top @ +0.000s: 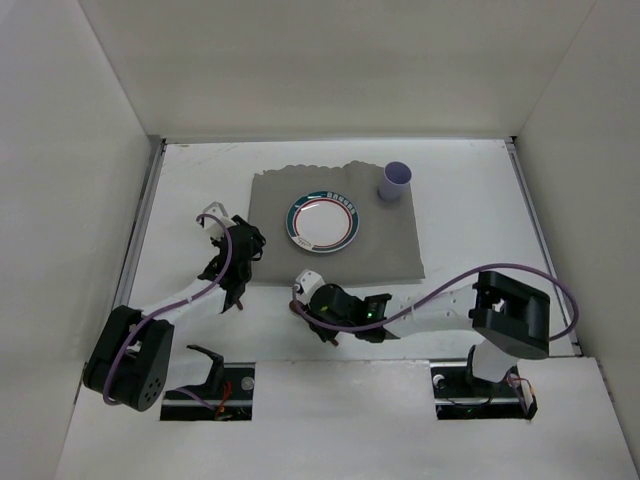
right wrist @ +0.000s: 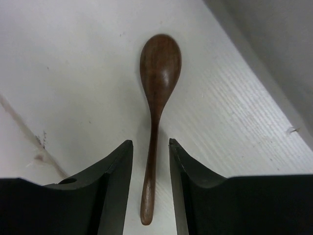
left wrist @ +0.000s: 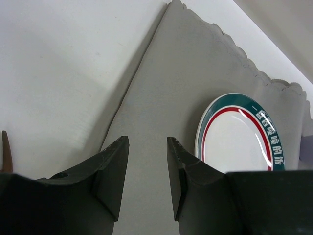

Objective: Set the dinner table for one person

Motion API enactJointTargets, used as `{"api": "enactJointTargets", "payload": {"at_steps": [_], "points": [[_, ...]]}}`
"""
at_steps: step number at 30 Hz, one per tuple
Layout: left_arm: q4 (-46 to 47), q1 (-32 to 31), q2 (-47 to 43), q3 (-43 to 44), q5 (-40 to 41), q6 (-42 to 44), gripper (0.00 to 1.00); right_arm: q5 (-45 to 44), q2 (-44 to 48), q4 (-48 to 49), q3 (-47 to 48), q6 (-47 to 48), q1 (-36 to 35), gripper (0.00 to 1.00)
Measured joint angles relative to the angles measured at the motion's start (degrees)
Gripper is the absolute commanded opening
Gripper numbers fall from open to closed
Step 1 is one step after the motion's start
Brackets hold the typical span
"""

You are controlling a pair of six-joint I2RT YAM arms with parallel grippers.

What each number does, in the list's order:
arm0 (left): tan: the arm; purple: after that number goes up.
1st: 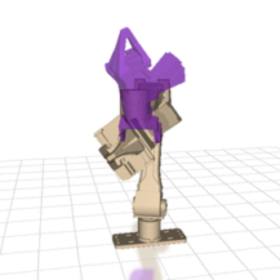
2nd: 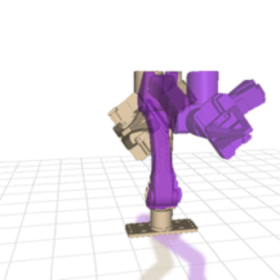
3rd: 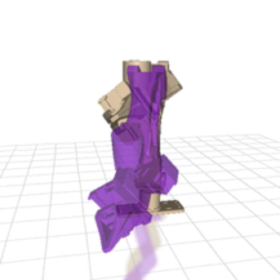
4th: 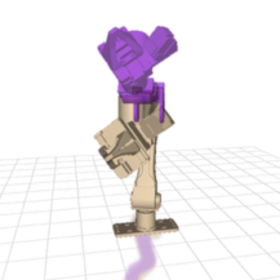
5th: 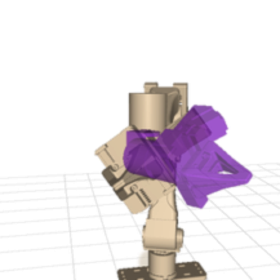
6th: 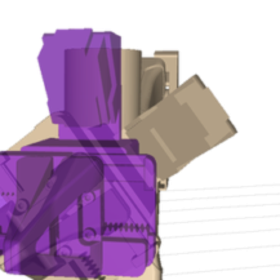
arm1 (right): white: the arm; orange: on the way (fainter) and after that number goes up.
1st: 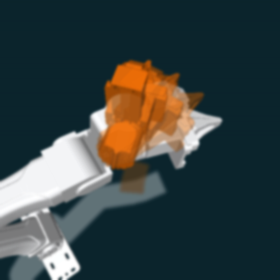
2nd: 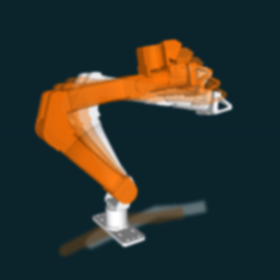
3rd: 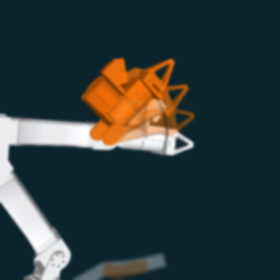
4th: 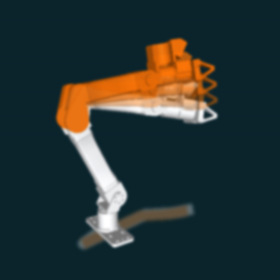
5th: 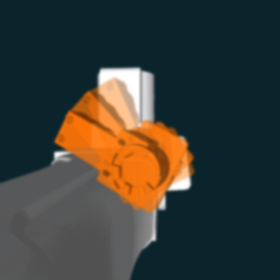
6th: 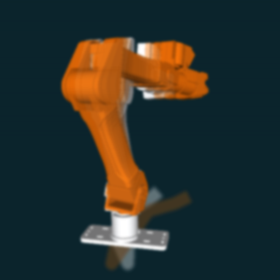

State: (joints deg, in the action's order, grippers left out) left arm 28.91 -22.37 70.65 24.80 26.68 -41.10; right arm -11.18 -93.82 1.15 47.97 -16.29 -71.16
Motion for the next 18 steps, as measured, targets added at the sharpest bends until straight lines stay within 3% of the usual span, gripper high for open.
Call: {"api": "enactJointTargets", "payload": {"at_steps": [5, 11, 15, 18], "points": [[0.0, 0.4, 0.0, 0.0, 0.0, 0.2, 0.35, -0.8, -1.1, -0.7, 0.0, 0.1, -0.6, 0.39], [0.0, 0.7, 0.0, 0.0, 0.2, 0.2, 0.35, -1.9, -3.3, -0.4, 1.1, 0.3, -0.6, 0.27], [0.0, 0.8, 0.0, 0.0, 0.2, 0.2, 0.35, -2.4, -3.9, -0.2, 1.7, 0.6, -0.6, 0.12], [0.0, 0.9, 0.0, 0.0, 0.2, 0.2, 0.35, -2.5, -3.8, -0.2, 1.7, 0.5, -0.6, 0.09]]}}
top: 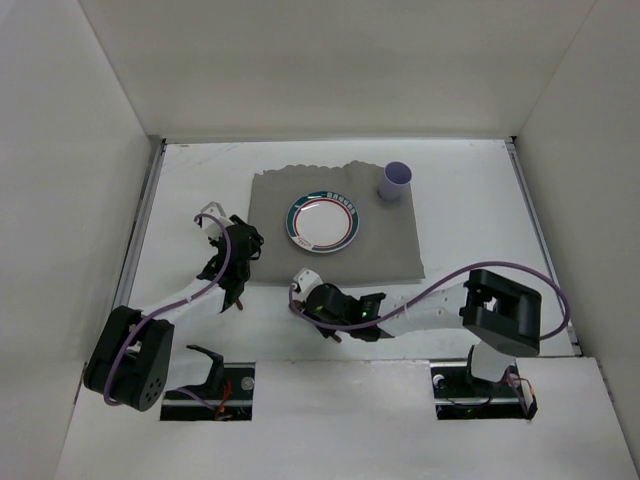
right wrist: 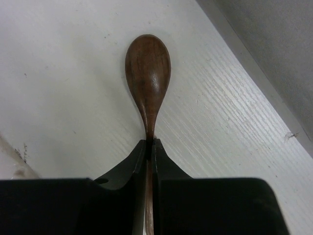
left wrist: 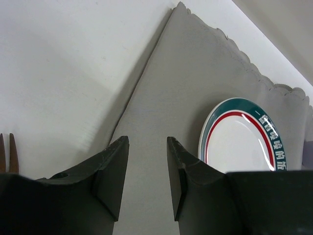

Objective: Set the dinner table for one person

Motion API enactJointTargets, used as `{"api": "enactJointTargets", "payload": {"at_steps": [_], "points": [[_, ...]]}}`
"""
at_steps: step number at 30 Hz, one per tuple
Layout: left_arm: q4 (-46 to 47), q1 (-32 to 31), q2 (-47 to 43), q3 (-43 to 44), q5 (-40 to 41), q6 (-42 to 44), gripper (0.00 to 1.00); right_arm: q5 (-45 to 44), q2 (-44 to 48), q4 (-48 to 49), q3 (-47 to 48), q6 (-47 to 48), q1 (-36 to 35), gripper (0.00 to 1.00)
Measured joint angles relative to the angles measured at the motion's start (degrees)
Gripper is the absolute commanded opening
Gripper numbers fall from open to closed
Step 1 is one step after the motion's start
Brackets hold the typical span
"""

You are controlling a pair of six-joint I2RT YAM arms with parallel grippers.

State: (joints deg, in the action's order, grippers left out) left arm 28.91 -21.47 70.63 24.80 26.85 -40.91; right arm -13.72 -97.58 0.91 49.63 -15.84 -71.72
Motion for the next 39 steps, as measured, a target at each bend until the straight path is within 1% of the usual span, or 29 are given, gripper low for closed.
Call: {"api": "enactJointTargets", "payload": {"at_steps": [3, 5, 7, 10, 13, 17, 19, 22, 25, 27, 30, 36, 38, 39], "points": [[0.0, 0.1, 0.0, 0.0, 0.0, 0.0, 0.35, -0.5, 2.0, -0.5, -0.4, -0.3, 0.0, 0.09], [0.0, 0.2, 0.0, 0.0, 0.0, 0.0, 0.35, -0.7, 5.5, -0.3, -1.6, -0.7, 0.7, 0.09], [0.0, 0.2, 0.0, 0.0, 0.0, 0.0, 0.35, -0.6, 10.7, 0.9, -3.5, -1.1, 3.1, 0.09], [0.0, 0.1, 0.0, 0.0, 0.0, 0.0, 0.35, -0.9, 17.2, 2.6, -4.9, -2.6, 10.9, 0.09], [0.0, -0.2, 0.3, 0.0, 0.0, 0.0, 0.35, -1.4, 19.8, 4.8, -4.8, -4.8, 20.5, 0.09], [0.0, -0.9, 0.8, 0.0, -0.1, 0.0, 0.35, -2.9, 15.9, 5.0, -3.1, -7.4, 30.3, 0.09], [0.0, -1.0, 0.9, 0.0, -0.3, 0.0, 0.35, -3.1, 12.1, 4.0, -1.2, -8.7, 33.6, 0.09], [0.0, -1.0, 0.9, 0.0, -0.2, 0.0, 0.35, -3.0, 7.4, 2.0, 1.2, -10.6, 36.7, 0.09], [0.0, -1.0, 0.9, 0.0, -0.3, 0.0, 0.35, -3.1, 4.7, 0.1, 2.7, -12.3, 38.5, 0.09], [0.0, -1.0, 0.9, 0.0, -0.3, 0.0, 0.37, -3.2, 3.7, -0.7, 3.3, -13.0, 39.6, 0.09], [0.0, -1.1, 0.9, 0.0, -0.3, 0.0, 0.37, -3.3, 3.0, -1.6, 3.5, -14.2, 41.1, 0.1], [0.0, -1.4, 0.9, 0.0, -0.2, 0.0, 0.37, -3.1, 0.2, -2.7, 4.7, -15.1, 42.4, 0.13], [0.0, -1.4, 1.2, 0.0, -0.2, 0.0, 0.37, -2.8, -0.4, -3.1, 5.0, -15.1, 42.4, 0.16], [0.0, -1.4, 1.3, 0.0, -0.2, 0.0, 0.38, -2.8, -0.6, -3.2, 5.0, -15.2, 42.4, 0.2]]}}
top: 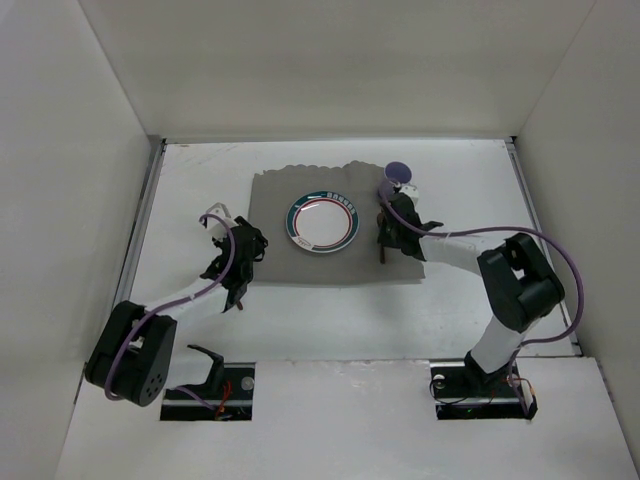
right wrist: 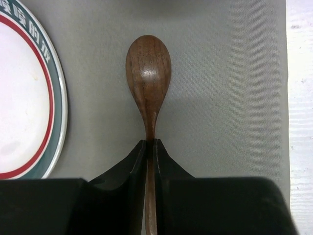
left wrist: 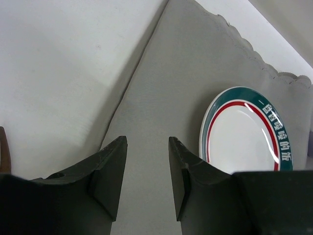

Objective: Set the dinner table for one person

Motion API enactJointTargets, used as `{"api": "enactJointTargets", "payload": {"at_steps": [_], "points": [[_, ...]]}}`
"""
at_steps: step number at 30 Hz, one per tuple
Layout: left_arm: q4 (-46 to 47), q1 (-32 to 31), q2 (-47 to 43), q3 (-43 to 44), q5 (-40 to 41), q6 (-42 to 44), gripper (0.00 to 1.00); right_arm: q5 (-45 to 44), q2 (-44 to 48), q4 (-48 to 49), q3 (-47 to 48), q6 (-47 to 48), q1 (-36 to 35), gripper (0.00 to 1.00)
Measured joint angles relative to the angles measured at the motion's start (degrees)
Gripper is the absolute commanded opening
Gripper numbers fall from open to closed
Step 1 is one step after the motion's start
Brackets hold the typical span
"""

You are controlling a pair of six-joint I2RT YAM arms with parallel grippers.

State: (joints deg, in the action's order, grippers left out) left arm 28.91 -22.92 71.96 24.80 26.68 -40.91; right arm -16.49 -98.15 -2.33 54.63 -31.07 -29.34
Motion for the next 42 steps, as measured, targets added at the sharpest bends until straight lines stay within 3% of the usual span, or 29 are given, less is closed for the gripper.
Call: {"api": "enactJointTargets", "payload": {"at_steps": [4, 9, 16, 25, 33, 42], "points": [[-0.1, -0.1, 0.3, 0.0, 0.7, 0.2, 0.41, 0.0, 0.3, -0.4, 0.0, -0.6, 0.0, 0.43], [-3.8, -0.6, 0.3, 1.2, 2.4, 0.3, 0.43, -1.0, 7.5, -1.1, -1.9, -0.6, -0.3, 0.52], [-16.0, 0.9, -6.5, 2.3, 3.2, -0.1, 0.39, -3.1, 20.8, 1.5, -5.4, -0.2, -4.4, 0.53], [-36.9, 5.2, -23.5, 0.5, 3.8, -4.1, 0.32, -3.7, 24.8, 9.1, -15.2, 0.2, -10.6, 0.54], [-44.3, 5.3, -20.5, -1.7, 1.2, -7.7, 0.3, -3.6, 24.8, 12.5, -16.8, -0.2, -10.8, 0.54], [-43.8, 6.6, -14.2, -2.4, 0.0, -8.3, 0.26, -3.2, 24.8, 13.5, -17.0, -0.7, -10.9, 0.56]]}}
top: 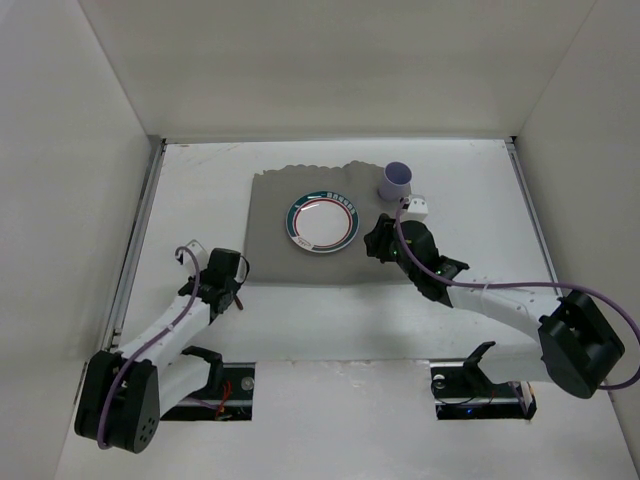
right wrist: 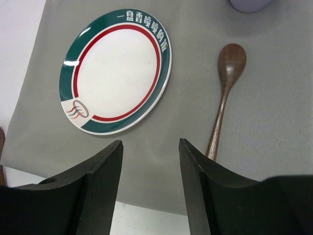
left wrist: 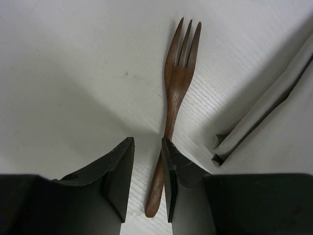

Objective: Set the dinner table for one person

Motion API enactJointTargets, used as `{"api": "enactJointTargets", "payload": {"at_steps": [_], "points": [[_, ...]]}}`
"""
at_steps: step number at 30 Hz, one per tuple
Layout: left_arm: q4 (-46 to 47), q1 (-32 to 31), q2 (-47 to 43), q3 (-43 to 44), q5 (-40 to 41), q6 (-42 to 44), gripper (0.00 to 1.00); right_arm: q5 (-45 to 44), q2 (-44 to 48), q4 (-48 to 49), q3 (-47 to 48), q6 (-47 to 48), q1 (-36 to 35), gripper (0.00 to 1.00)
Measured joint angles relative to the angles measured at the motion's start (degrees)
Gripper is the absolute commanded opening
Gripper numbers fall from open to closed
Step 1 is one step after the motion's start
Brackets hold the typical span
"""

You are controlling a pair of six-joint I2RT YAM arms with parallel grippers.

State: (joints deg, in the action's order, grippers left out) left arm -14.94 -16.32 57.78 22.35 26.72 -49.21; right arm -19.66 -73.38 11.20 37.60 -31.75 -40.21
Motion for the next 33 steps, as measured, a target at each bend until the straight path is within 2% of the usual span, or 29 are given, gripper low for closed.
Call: {"api": "enactJointTargets", "payload": {"at_steps": [14, 17, 19, 22, 24, 30, 33], "points": [[4.3, 0.3, -2.1, -1.8, -1.8, 0.8, 0.25, 0.8, -0.2, 0.0, 0.0, 0.0, -0.6, 0.56], [5.2, 0.4, -0.3, -1.8, -2.0, 1.2, 0.24, 1.1, -0.3, 0.0, 0.0, 0.0, -0.7, 0.57], [6.4, 0.4, 1.9, -1.6, -1.9, 1.4, 0.21, 1.2, -0.3, 0.0, 0.0, 0.0, -0.7, 0.57], [8.4, 0.4, 3.6, -1.2, -1.9, 1.8, 0.09, 1.4, -0.5, 0.0, 0.0, 0.0, -0.7, 0.57], [8.7, 0.7, 3.8, -1.2, -2.1, 2.1, 0.07, 1.6, -0.6, 0.0, 0.0, 0.0, -0.7, 0.57], [2.4, 1.4, -0.6, 0.8, -2.5, 4.3, 0.04, 1.7, -0.7, 0.1, 0.0, 0.0, -0.7, 0.57], [-1.9, 0.0, -4.7, 5.6, -1.6, 6.8, 0.04, 1.7, -0.7, 0.2, 0.0, -0.1, -0.7, 0.57]]}}
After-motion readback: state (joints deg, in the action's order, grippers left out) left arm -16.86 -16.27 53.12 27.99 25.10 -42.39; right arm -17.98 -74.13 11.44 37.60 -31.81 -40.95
